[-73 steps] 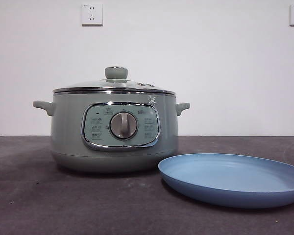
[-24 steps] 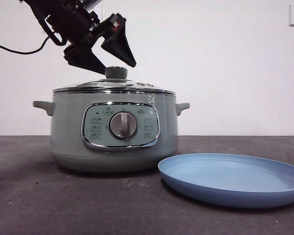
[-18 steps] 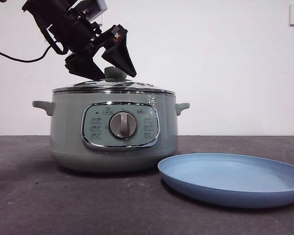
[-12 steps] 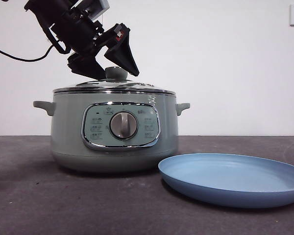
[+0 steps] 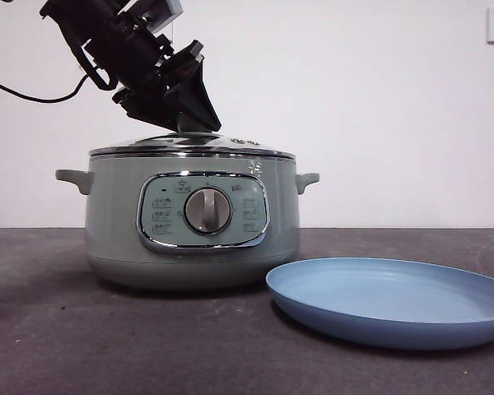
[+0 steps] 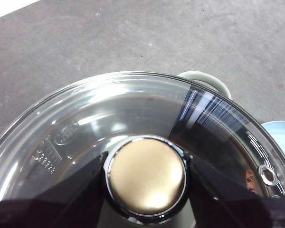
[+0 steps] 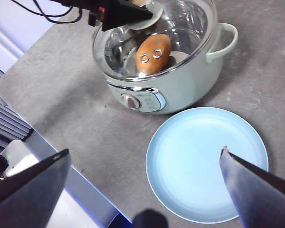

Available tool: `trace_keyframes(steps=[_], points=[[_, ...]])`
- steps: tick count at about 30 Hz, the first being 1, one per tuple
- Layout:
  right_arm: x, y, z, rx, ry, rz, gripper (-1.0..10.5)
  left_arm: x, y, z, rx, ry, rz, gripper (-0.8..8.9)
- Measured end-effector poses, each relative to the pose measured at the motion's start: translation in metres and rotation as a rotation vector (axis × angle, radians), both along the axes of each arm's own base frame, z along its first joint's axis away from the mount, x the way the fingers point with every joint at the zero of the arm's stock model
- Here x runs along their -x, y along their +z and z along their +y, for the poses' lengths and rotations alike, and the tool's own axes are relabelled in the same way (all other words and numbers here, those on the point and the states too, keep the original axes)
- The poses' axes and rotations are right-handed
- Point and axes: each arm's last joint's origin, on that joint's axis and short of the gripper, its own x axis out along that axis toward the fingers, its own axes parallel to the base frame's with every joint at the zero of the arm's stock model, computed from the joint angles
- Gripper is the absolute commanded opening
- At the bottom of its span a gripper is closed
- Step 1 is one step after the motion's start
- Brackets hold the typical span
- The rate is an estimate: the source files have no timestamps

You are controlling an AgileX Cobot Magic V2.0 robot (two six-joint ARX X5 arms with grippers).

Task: Take the potato out from the steamer,put the potato on the plate,close the lid

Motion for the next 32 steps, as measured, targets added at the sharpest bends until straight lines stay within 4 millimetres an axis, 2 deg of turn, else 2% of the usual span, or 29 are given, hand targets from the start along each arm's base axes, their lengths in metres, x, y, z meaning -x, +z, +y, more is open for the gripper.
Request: trace_keyframes(steps=[11,15,19,22,26,32], points=[[0.000,0.000,0.000,0.000,0.000,0.002,6.3,0.004,0.007,0.002,0.002,0.001,-0.014,-0.09],[-0.003,-0.001,0.001,0.002,0.000,0.013,6.3,0.013,0.019,0.005,0.011,0.001,-0.032,-0.09],[-0.009,-0.003,0.002,-0.003,-0.006,0.026,6.3,0.026,0.039,0.012,0.030,0.005,-0.079,-0.09],[-0.017,-0.003,0.003,-0.021,-0.017,0.020,6.3,0.039,0.057,0.021,0.036,0.036,-0.111,-0.09],[-0.033,0.000,0.010,-0.071,-0.033,-0.007,6.3,0.066,0.084,0.042,0.034,0.087,-0.138,-0.09],[-0.066,-0.007,0.036,-0.135,0.003,0.031,6.3,0.119,0.120,0.075,0.035,0.174,-0.189,-0.09]])
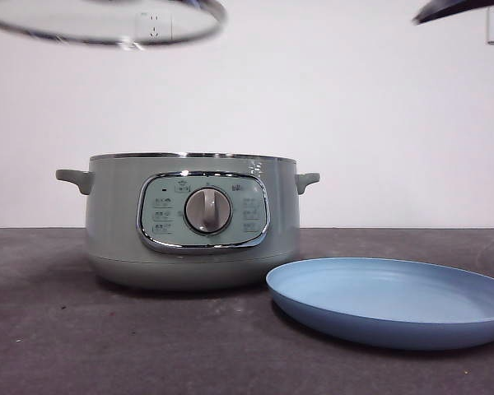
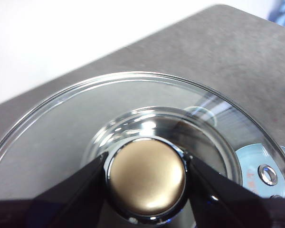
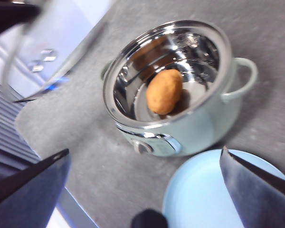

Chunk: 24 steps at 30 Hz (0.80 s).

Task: Take the potato out from the steamer,put the potato on the plate,close the lid

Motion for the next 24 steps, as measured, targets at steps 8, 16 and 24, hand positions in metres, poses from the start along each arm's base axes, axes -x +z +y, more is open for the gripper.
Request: trace_keyframes(steps=[8,16,24], points=[[-0.056,0.004,0.060,0.033,0.074,0.052,6.3,0.067,0.019,0.031,-0.028,0.114,0.007,-0.09],[-0.115,-0.001,0.135,0.122,0.093,0.069,6.3,0.112,0.024,0.043,-0.018,0.141,0.016,-0.09],[-0.155,-0.066,0.203,0.310,0.033,0.097,6.3,0.147,0.025,0.053,-0.020,0.171,-0.007,-0.09]])
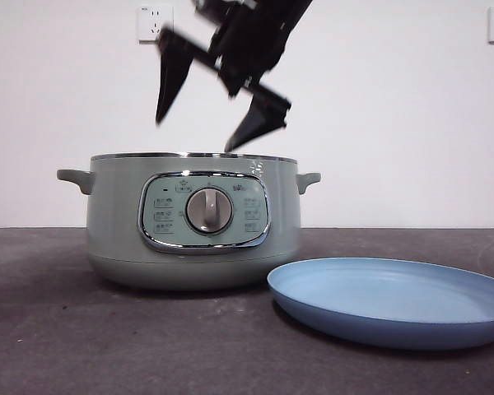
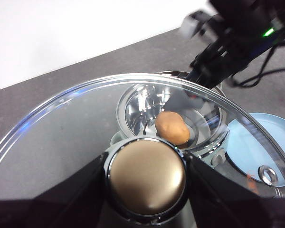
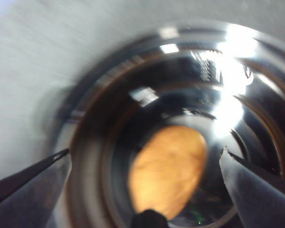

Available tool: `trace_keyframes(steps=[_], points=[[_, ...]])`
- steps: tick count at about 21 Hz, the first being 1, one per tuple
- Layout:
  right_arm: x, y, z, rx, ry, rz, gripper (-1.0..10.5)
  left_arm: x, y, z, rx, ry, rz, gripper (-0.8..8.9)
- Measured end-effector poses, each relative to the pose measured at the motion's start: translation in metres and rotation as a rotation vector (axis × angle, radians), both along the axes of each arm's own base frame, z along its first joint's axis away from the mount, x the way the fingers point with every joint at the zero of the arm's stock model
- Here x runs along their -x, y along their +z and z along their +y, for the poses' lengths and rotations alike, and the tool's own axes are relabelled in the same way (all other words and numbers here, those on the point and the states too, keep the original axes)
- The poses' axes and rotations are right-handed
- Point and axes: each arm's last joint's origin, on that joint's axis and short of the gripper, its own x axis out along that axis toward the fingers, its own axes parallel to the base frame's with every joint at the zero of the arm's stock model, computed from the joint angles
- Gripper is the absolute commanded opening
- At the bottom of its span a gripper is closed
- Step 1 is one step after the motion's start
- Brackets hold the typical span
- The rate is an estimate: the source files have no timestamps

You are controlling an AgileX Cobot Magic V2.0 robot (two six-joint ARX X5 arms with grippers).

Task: Take the potato out from the steamer,put the potato on the plate,close the lid

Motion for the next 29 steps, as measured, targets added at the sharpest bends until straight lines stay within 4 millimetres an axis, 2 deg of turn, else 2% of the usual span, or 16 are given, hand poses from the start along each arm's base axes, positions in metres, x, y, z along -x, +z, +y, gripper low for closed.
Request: trace_keyframes(steps=[4,11,13,16,17,20,22,24,25,26,27,29], points=[[-0.002,-0.022,0.017,0.058,-0.012,-0.019,6.3,0.003,-0.002,0.001,-0.005,0.000,0.019,-0.09],[-0.010,-0.058,0.025,0.149,-0.038,0.016,6.1,0.003,-0.002,0.001,-0.005,0.000,0.022,-0.09],[-0.011,-0.063,0.026,0.158,-0.038,0.026,4.7,0.003,-0.002,0.001,-0.004,-0.004,0.023,-0.09],[-0.010,-0.063,0.027,0.155,-0.033,0.027,0.5,0.003,-0.002,0.001,-0.004,-0.004,0.023,-0.09],[-0.010,-0.063,0.027,0.150,-0.022,0.033,-0.2,0.003,-0.002,0.001,-0.004,-0.004,0.023,-0.09],[-0.010,-0.062,0.028,0.141,-0.005,0.024,-0.2,0.003,-0.002,0.001,-0.003,-0.005,0.023,-0.09],[-0.005,-0.046,0.024,0.135,0.002,0.001,-0.2,0.003,-0.002,0.001,-0.003,-0.004,0.022,-0.09],[0.015,0.010,0.006,0.111,-0.001,-0.091,-0.2,0.003,-0.002,0.001,-0.003,-0.004,0.020,-0.09],[0.032,0.044,-0.009,0.104,-0.005,-0.148,-0.2,0.003,-0.002,0.001,-0.003,-0.005,0.020,-0.09],[0.047,0.070,-0.022,0.104,-0.009,-0.178,-0.2,0.002,-0.002,0.000,-0.002,-0.006,0.018,-0.09],[0.064,0.090,-0.038,0.119,-0.006,-0.184,-0.2,0.000,-0.001,0.000,0.000,-0.009,0.015,-0.09],[0.089,0.112,-0.065,0.160,-0.006,-0.152,-0.2,-0.002,-0.001,-0.001,0.005,-0.018,0.014,-0.09]])
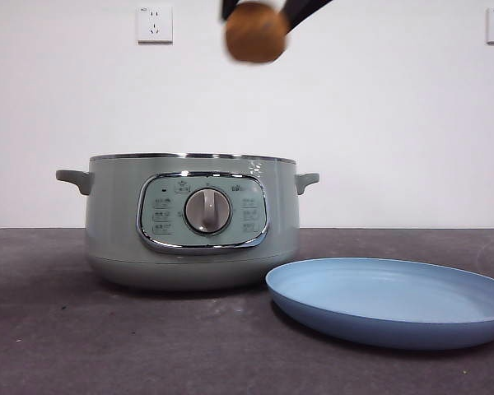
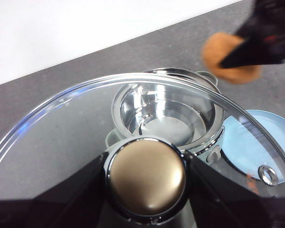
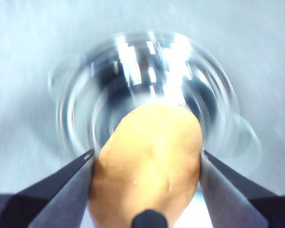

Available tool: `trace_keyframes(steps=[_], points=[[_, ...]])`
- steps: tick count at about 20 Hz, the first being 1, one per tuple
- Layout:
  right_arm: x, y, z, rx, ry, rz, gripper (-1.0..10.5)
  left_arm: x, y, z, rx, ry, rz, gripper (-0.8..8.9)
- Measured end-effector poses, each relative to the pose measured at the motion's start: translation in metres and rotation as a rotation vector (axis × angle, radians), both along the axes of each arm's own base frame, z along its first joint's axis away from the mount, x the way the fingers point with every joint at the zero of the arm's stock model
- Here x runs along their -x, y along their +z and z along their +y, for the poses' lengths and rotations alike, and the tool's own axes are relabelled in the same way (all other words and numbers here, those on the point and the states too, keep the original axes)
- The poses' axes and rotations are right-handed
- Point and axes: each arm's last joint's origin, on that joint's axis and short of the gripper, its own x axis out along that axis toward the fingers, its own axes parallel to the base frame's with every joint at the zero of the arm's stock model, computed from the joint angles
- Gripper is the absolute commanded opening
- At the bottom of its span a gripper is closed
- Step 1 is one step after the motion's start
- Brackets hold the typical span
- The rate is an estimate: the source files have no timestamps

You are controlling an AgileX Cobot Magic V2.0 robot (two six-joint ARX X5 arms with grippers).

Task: Take the potato out from the steamer,put the potato on the plate,close the lid

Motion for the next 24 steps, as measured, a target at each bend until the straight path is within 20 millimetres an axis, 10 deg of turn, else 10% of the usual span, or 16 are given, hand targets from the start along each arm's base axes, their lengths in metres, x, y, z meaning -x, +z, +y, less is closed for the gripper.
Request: trace_keyframes(steps=[7,14,19,24], points=[[0.042,0.017,-0.058,0.049,-0.085,-0.016,-0.2,-0.008,0.000,-0.004,0.023,-0.049,0.005,-0.09],[0.061,-0.067,-0.088,0.054,-0.159,0.026,-0.2,-0.017,-0.001,-0.007,0.028,-0.069,0.025,-0.09],[0.058,-0.155,-0.085,0.051,-0.151,0.114,-0.2,-0.029,-0.003,-0.010,0.034,-0.088,0.046,-0.09],[0.048,-0.200,-0.082,0.018,-0.171,0.098,-0.2,-0.044,-0.001,-0.014,0.044,-0.098,0.018,-0.09]])
